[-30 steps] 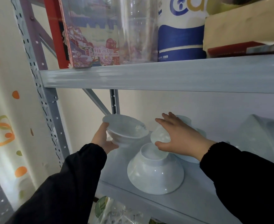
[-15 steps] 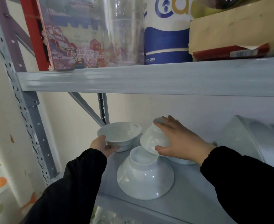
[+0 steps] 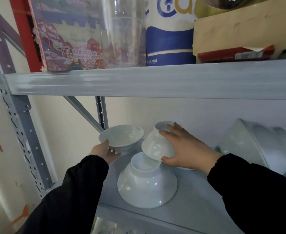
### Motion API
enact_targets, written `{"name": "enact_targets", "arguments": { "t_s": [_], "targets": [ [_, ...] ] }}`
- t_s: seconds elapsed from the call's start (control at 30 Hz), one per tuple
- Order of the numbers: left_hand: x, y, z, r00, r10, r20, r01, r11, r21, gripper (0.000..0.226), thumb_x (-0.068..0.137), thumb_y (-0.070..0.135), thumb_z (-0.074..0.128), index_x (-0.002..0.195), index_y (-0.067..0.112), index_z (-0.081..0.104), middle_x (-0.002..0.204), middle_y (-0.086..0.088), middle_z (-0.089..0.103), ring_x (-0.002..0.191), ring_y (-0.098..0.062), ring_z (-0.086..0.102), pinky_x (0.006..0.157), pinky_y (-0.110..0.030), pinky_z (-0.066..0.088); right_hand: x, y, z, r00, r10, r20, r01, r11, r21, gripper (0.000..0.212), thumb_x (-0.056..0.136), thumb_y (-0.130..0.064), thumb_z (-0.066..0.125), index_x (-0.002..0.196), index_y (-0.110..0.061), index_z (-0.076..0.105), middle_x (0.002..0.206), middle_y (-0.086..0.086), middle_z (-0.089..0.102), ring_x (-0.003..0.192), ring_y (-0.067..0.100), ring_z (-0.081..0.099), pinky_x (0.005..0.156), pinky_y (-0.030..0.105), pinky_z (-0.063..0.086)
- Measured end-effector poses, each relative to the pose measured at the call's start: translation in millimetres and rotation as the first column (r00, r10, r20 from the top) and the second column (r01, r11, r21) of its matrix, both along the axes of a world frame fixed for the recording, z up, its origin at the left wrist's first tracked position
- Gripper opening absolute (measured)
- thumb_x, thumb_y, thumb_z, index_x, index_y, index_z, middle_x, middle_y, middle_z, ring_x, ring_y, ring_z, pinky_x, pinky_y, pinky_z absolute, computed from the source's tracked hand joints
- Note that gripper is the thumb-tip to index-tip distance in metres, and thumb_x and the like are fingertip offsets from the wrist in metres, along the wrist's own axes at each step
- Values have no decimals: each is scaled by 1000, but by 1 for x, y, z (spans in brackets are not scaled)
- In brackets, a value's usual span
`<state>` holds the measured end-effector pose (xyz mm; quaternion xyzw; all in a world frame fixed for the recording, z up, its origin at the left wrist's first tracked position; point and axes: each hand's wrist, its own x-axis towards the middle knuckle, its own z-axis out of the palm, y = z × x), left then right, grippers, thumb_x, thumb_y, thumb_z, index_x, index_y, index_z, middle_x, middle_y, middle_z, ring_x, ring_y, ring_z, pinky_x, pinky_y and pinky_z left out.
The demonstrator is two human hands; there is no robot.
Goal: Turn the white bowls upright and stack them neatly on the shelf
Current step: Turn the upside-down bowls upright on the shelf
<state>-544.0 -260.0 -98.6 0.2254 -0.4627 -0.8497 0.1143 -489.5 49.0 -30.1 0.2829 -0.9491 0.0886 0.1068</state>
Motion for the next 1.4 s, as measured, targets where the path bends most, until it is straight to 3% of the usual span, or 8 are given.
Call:
{"name": "enact_targets", "arguments": {
  "t_s": [0.5, 0.63, 0.73, 0.8, 0.9, 1.03, 1.1, 1.4],
  "targets": [
    [18, 15, 2, 997, -71, -13, 71, 997, -21, 46, 99, 16, 50, 142, 5, 40, 126, -15, 47, 104, -37, 58, 92, -52, 50, 1, 1, -8, 999, -6, -42, 10, 996, 84, 94, 79, -52, 66, 157, -40, 15, 167, -4, -6, 154, 21, -10, 122, 35, 6],
    [34, 22, 4, 997, 3, 81, 25, 941, -338, 44, 97, 27, 54, 137, 9, 45, 123, -6, 52, 100, -29, 57, 95, -44, 49, 0, 2, -9, 997, 4, -80, 6, 992, 124, 95, 80, -50, 69, 156, -40, 14, 167, -2, -7, 154, 23, -11, 122, 36, 9],
    [68, 36, 2, 999, 0, -40, -34, 512, -858, 51, 95, 31, 53, 143, 18, 40, 144, 1, 45, 125, -21, 48, 104, -35, 38, -3, 2, -11, 989, 30, -142, -2, 982, 191, 95, 80, -48, 70, 157, -37, 14, 166, 3, -6, 153, 28, -11, 123, 38, 5],
    [96, 47, -1, 979, -167, -115, -79, 207, -975, 66, 95, 35, 55, 154, 25, 26, 151, 11, 31, 137, -6, 31, 109, -24, 27, -5, 2, -12, 982, 48, -185, -3, 972, 235, 96, 82, -49, 69, 157, -35, 12, 166, 6, -5, 153, 31, -10, 123, 39, 1],
    [130, 65, -3, 887, -449, -110, -220, -199, -955, 74, 91, 50, 53, 155, 24, 22, 153, 17, 18, 138, 8, 15, 111, -9, 14, -8, 3, -11, 977, 55, -208, -1, 968, 252, 99, 83, -47, 70, 158, -32, 7, 166, 6, -2, 154, 31, -8, 123, 38, 4],
    [138, 76, -20, 849, -520, 92, -296, -613, -733, 105, 75, 76, 50, 153, 11, 24, 157, -5, 32, 147, -18, 19, 117, -41, 19, -8, 2, -11, 979, 53, -197, -8, 974, 225, 105, 84, -47, 68, 159, -28, -3, 166, 3, -2, 154, 27, -7, 123, 35, 6],
    [142, 81, -22, 873, -453, 182, -233, -714, -660, 119, 66, 82, 50, 154, 10, 15, 158, -8, 30, 148, -22, 19, 117, -43, 12, -8, 1, -11, 979, 54, -199, -9, 976, 217, 106, 85, -46, 68, 159, -24, -4, 164, 3, 4, 154, 27, -4, 123, 34, 8],
    [163, 87, 0, 866, -412, 282, -139, -742, -656, 126, 72, 57, 75, 155, 14, -9, 159, -4, 10, 147, -21, 8, 113, -21, -7, 4, 1, -1, 984, 23, -179, 4, 988, 151, 110, 81, -43, 74, 159, -17, 0, 158, 7, 20, 146, 25, 26, 110, 31, 34]
  ]
}}
